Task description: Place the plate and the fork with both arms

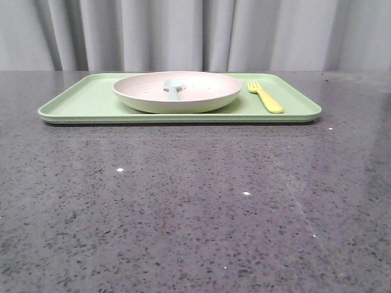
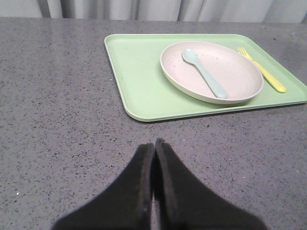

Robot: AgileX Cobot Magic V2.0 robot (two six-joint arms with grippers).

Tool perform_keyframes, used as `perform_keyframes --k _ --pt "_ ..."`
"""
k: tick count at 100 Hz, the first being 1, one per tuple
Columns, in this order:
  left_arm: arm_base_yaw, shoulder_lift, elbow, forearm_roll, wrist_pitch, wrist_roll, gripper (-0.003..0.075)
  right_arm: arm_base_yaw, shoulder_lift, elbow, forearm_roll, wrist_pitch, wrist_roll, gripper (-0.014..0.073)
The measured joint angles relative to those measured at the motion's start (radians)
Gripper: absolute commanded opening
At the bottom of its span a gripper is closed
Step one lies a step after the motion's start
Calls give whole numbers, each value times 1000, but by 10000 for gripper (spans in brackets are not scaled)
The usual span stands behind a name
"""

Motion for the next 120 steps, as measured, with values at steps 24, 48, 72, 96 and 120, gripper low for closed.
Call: perform_keyframes --k 24,48,72,96,120 --pt "0 -43 0 20 34 0 -20 0 -125 80 -15 -25 0 -67" --pt "0 -104 36 26 41 0 -20 0 -283 199 -47 -62 0 -67" --pt "0 -169 75 26 45 0 -20 0 -451 308 -77 -66 0 -67" --pt "0 -194 88 26 46 0 -20 0 -556 338 -86 -70 0 -67" --pt "0 -194 88 23 48 0 -20 0 -556 338 -87 -70 0 -67"
